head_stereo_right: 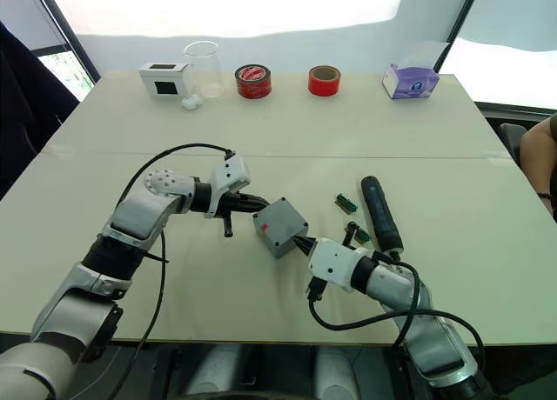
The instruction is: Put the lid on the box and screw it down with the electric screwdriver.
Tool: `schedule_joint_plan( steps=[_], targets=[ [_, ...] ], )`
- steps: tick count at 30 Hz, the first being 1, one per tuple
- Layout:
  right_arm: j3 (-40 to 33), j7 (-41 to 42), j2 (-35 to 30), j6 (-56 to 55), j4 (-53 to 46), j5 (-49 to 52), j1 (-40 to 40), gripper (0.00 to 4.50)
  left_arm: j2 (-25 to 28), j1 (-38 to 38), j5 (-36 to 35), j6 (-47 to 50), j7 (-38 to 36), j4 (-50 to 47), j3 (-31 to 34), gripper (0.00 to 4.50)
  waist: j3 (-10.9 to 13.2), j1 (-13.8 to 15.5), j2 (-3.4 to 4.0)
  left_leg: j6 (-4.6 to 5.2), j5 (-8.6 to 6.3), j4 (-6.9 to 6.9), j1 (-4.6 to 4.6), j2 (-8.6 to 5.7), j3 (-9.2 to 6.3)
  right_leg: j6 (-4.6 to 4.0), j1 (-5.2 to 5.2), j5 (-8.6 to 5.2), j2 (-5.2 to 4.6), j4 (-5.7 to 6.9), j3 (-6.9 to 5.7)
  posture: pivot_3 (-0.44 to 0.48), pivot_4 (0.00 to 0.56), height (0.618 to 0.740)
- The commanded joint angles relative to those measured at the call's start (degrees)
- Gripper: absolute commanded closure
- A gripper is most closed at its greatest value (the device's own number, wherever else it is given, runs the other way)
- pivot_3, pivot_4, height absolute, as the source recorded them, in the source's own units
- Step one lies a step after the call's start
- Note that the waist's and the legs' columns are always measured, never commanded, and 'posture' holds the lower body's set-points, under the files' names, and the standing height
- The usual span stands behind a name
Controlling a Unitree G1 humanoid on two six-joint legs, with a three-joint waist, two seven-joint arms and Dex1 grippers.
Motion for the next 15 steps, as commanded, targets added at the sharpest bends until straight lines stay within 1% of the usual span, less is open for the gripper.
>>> schedule_joint_plan(
  steps=[1,8,15],
  targets=[
    [-1.4,-0.3,-0.3,-0.8,-3.1,1.1,-0.2,4.46,-0.4,-0.9,-0.1,-1.8,0.3,0.3,0.5,4.50,0.0,0.0,0.00,0.00,0.00,0.00,0.00,0.00,0.00,0.00,-0.01,0.00,0.00,0.00,0.00,0.000,0.150,0.740],
    [-1.3,-0.6,0.2,-0.4,-2.8,1.3,-1.1,4.46,0.3,-0.8,-0.5,-1.6,-0.2,0.3,0.8,4.50,0.0,0.0,0.00,0.00,0.00,-0.01,0.00,0.00,0.00,0.00,-0.01,0.00,0.00,0.00,0.00,0.000,0.150,0.740],
    [-1.4,-0.2,-0.2,-0.7,-1.9,1.7,-0.9,4.46,0.6,-1.4,0.2,-2.8,1.6,2.5,1.7,4.50,0.0,0.0,0.00,0.00,0.00,-0.01,0.00,0.00,0.00,0.00,-0.01,0.00,0.00,0.00,0.00,0.000,0.150,0.740]
  ],
)
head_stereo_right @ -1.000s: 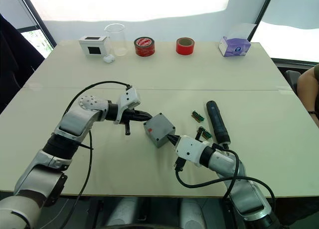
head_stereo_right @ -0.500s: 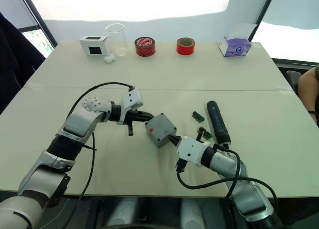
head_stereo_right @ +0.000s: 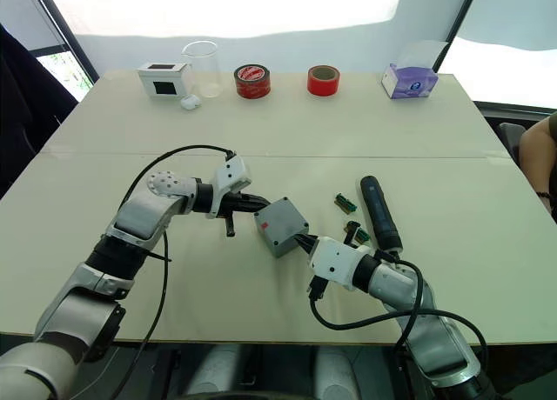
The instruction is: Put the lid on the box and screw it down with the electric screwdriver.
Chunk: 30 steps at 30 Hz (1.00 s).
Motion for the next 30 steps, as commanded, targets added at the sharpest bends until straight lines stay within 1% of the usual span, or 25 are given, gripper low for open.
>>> schedule_joint_plan(
  steps=[1,8,14,20,26,30],
  targets=[
    [-1.0,0.0,-0.1,-0.6,-1.3,1.3,-0.2,4.46,0.5,-1.5,0.2,-1.6,0.8,0.4,1.8,4.50,0.0,0.0,0.00,0.00,0.00,0.00,0.00,0.00,0.00,0.00,0.00,0.00,0.00,0.00,0.00,0.000,0.150,0.740],
    [-0.8,0.8,-0.8,0.5,-1.3,2.0,0.2,4.46,0.6,-2.2,0.6,-2.5,1.5,2.2,1.7,4.50,0.0,0.0,0.00,0.00,0.00,0.00,0.00,0.00,0.00,0.00,0.00,0.00,0.00,-0.01,0.00,0.000,0.150,0.740],
    [0.4,2.6,-1.8,2.6,-0.6,1.9,0.4,4.46,0.7,0.1,1.6,-2.8,-0.5,1.2,-1.2,4.50,0.0,0.0,0.00,0.00,0.00,0.00,0.00,0.00,0.00,0.00,0.00,0.00,0.00,-0.01,0.00,0.000,0.150,0.740],
    [1.8,3.2,-1.9,3.9,1.7,0.8,-1.2,4.46,1.3,1.9,2.5,-2.5,-1.5,0.3,-2.5,4.50,0.0,0.0,-0.01,0.00,0.00,-0.01,0.00,0.00,0.00,-0.01,0.00,0.00,-0.01,-0.02,0.01,0.000,0.150,0.740],
    [3.5,2.7,-1.3,4.6,4.8,-0.7,-4.3,4.46,1.7,3.8,1.5,0.2,-2.4,-3.5,-2.7,4.50,0.0,0.0,0.00,0.00,-0.01,-0.02,-0.02,0.00,0.00,-0.01,-0.01,0.00,-0.04,-0.04,0.01,0.000,0.150,0.740],
    [2.1,0.6,-1.1,4.2,9.0,-2.3,-8.3,4.46,2.5,7.6,-0.7,5.6,-2.7,-12.0,-2.6,4.50,0.0,-0.1,0.02,0.00,-0.01,-0.06,-0.02,0.00,0.00,-0.02,-0.03,0.00,-0.05,-0.08,0.02,0.000,0.150,0.740]
  ],
)
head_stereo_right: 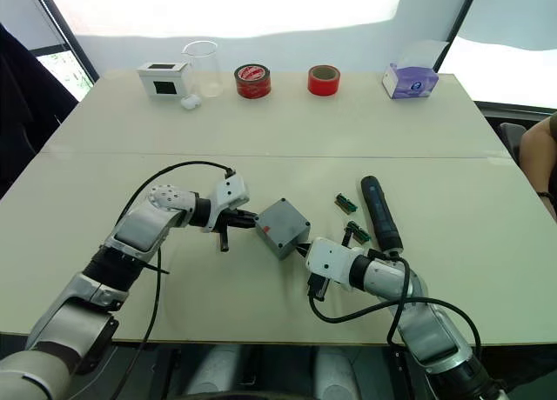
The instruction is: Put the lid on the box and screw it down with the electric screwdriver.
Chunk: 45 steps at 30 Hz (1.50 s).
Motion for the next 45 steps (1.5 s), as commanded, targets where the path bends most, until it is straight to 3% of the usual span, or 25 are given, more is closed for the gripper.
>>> schedule_joint_plan(
  steps=[1,7,23,27,29,31,36,41,45],
  targets=[
    [-2.0,-1.7,0.1,-1.1,1.3,-0.5,-3.0,4.46,0.0,2.6,-3.1,3.9,-1.0,-8.3,-0.4,4.50,0.0,0.0,0.01,0.00,0.00,-0.01,0.00,0.00,0.00,0.00,0.00,0.00,0.00,0.00,0.01,0.000,0.150,0.740],
    [-2.0,-1.1,-0.7,-2.3,2.0,-0.4,-2.5,4.46,0.8,4.8,-3.8,6.7,-0.1,-12.2,-0.2,4.50,0.0,0.1,0.02,-0.01,0.00,-0.06,-0.01,0.00,-0.07,-0.03,0.04,0.00,-0.03,-0.13,0.00,0.000,0.150,0.740],
    [-3.0,-0.3,-0.8,-2.1,1.2,0.5,-0.9,4.46,1.9,4.4,-4.0,6.1,1.2,-10.7,0.7,4.50,0.0,0.1,0.02,-0.01,0.00,-0.10,-0.01,0.01,-0.06,-0.08,0.04,-0.02,-0.03,-0.21,-0.02,0.000,0.150,0.740],
    [-13.9,-0.4,-0.6,5.9,-6.0,9.3,4.5,4.46,2.1,2.7,-9.2,10.4,5.5,-9.9,10.9,4.50,0.0,0.2,0.07,-0.01,0.00,-0.11,-0.08,0.01,-0.11,-0.08,0.01,-0.01,-0.06,-0.23,-0.03,0.000,0.150,0.740],
    [-19.9,-0.9,1.2,11.4,-9.6,15.8,6.5,4.46,-1.8,1.7,-13.9,6.3,10.5,-10.3,19.9,4.50,0.1,0.3,0.06,-0.01,0.00,-0.11,-0.11,0.01,-0.13,-0.04,0.02,0.03,-0.13,-0.28,-0.04,0.000,0.150,0.740],
    [-23.5,-1.7,2.3,15.5,-11.9,19.6,7.2,4.46,-3.4,1.9,-15.4,3.2,12.7,-12.3,23.6,4.50,0.1,0.2,0.04,-0.02,-0.01,-0.11,-0.14,0.01,-0.21,-0.03,0.04,0.05,-0.21,-0.32,-0.12,0.000,0.150,0.740],
    [-29.8,-4.7,3.6,24.9,-14.1,26.5,6.7,4.46,2.1,0.2,-21.9,15.0,6.1,-17.7,19.6,4.50,0.0,0.1,0.08,-0.08,0.02,-0.32,-0.11,0.01,-0.19,-0.05,0.03,0.10,-0.20,-0.46,-0.17,0.000,0.150,0.740],
    [-28.7,-4.7,-1.8,29.8,-13.6,25.6,6.6,4.46,7.7,1.4,-23.0,15.5,0.4,-25.4,12.9,4.50,0.0,0.1,0.09,-0.11,0.04,-0.52,-0.11,0.00,-0.17,-0.12,0.02,0.12,-0.19,-0.63,-0.16,0.000,0.150,0.740],
    [-28.8,-2.6,-6.7,33.8,-13.7,27.9,5.4,3.37,11.0,3.1,-22.3,13.1,-1.2,-29.6,9.9,4.50,0.1,0.1,0.11,-0.11,0.05,-0.63,-0.08,0.00,-0.13,-0.30,0.02,0.04,-0.21,-0.70,-0.13,0.000,0.150,0.740]
  ],
)
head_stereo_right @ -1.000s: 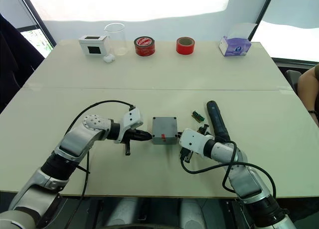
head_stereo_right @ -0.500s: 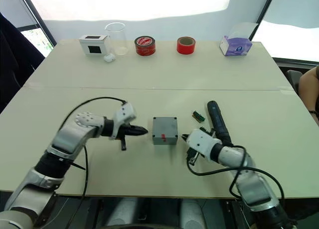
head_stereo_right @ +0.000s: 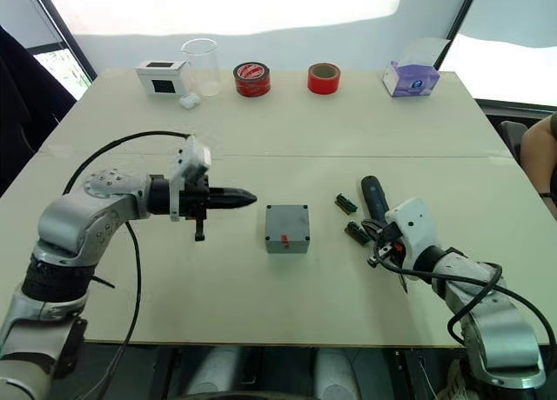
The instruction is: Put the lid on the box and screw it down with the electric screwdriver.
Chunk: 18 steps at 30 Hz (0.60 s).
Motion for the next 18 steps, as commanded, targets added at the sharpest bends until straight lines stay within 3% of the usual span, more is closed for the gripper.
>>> schedule_joint_plan(
  steps=[1,8,18],
  targets=[
    [-0.7,2.2,-3.7,3.3,-1.6,2.5,-1.9,2.88,1.8,1.3,-0.4,-1.9,-1.3,-4.8,-1.3,4.50,0.0,0.0,0.00,0.00,0.00,-0.01,0.00,0.00,0.00,0.00,-0.01,0.00,0.00,0.00,0.00,0.000,0.150,0.740],
    [1.9,5.4,-10.3,6.9,-0.6,4.2,-4.9,0.30,1.9,3.5,-1.1,-2.0,0.3,-7.4,-1.7,4.50,0.1,0.1,0.02,0.02,0.00,-0.01,0.00,0.01,0.02,-0.01,0.03,-0.01,-0.02,-0.05,-0.03,0.000,0.150,0.740],
    [9.4,8.0,-15.2,8.9,2.1,3.8,-12.4,0.30,1.4,5.8,-1.4,-1.7,4.4,-9.4,-1.4,4.50,0.1,0.0,0.02,0.03,0.01,-0.01,0.00,0.03,0.02,0.03,0.02,0.01,0.05,-0.06,-0.06,0.000,0.150,0.740]
  ],
)
